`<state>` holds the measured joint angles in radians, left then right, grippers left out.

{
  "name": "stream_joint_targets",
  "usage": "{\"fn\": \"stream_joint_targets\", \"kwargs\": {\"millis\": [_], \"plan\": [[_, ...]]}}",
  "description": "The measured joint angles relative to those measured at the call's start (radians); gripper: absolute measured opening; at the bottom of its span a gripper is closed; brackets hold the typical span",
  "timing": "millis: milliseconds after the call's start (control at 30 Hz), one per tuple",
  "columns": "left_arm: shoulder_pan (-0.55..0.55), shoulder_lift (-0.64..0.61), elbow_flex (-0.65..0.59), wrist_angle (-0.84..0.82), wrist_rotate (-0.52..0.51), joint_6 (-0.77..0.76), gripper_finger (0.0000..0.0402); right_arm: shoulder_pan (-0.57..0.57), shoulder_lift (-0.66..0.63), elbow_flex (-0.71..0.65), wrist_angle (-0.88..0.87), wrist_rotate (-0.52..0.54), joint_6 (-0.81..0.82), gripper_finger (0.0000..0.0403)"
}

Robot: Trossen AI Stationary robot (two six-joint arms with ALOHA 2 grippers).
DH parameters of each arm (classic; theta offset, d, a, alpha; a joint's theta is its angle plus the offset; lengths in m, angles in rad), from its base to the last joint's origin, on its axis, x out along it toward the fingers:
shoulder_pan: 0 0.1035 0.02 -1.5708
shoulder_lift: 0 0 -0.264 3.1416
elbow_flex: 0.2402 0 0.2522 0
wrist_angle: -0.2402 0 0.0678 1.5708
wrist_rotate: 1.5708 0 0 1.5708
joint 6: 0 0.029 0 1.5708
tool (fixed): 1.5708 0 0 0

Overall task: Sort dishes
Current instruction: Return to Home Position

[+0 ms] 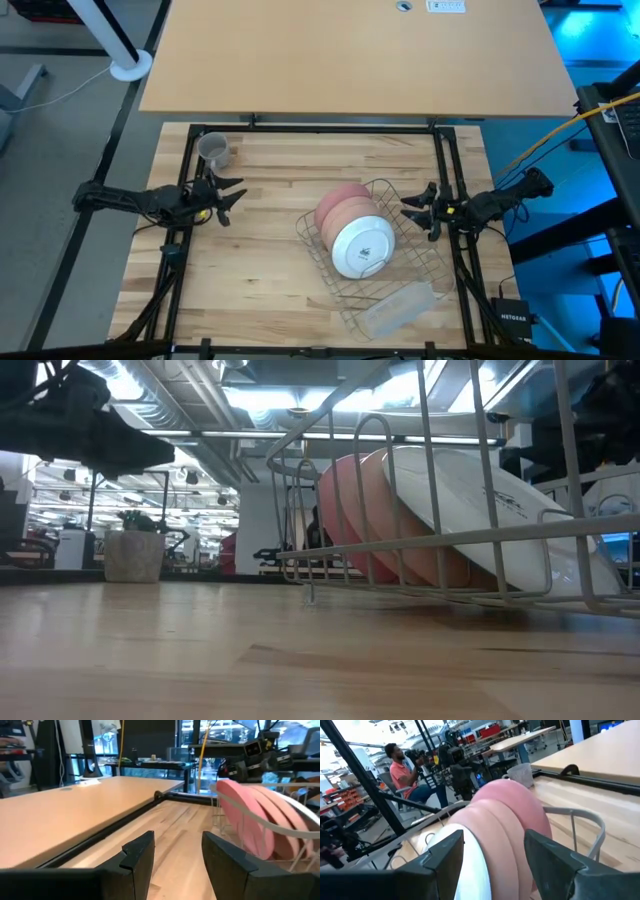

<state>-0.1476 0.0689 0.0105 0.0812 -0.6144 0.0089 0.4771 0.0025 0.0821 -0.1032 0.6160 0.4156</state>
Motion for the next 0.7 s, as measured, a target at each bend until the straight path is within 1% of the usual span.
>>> {"fn": "stream_joint_targets", "kwargs": {"millis": [100,200,300,400,600,700], "plan": [[0.011,0.001,0.000,-0.011,0.000,0.005,0.0157,0.000,0.000,0.000,0.001,-0.006,-0.001,0.0211],[0.019,0.013,0.000,-0.011,0.000,-0.032,0.0157,0.000,0.000,0.000,-0.027,-0.007,-0.010,0.0211],[0.025,0.026,0.000,-0.012,0.000,-0.061,0.0157,0.000,0.000,0.002,-0.061,-0.036,-0.012,0.0211],[0.025,0.035,0.000,-0.012,0.000,-0.027,0.0157,0.000,0.000,0.004,-0.076,-0.059,-0.012,0.0211],[0.024,0.038,0.000,-0.012,0.000,0.013,0.0157,0.000,0.006,0.004,-0.077,-0.061,-0.004,0.0211],[0.024,0.038,0.000,-0.012,0.000,0.018,0.0157,0.000,0.014,0.004,-0.077,-0.101,0.002,0.0211]]}}
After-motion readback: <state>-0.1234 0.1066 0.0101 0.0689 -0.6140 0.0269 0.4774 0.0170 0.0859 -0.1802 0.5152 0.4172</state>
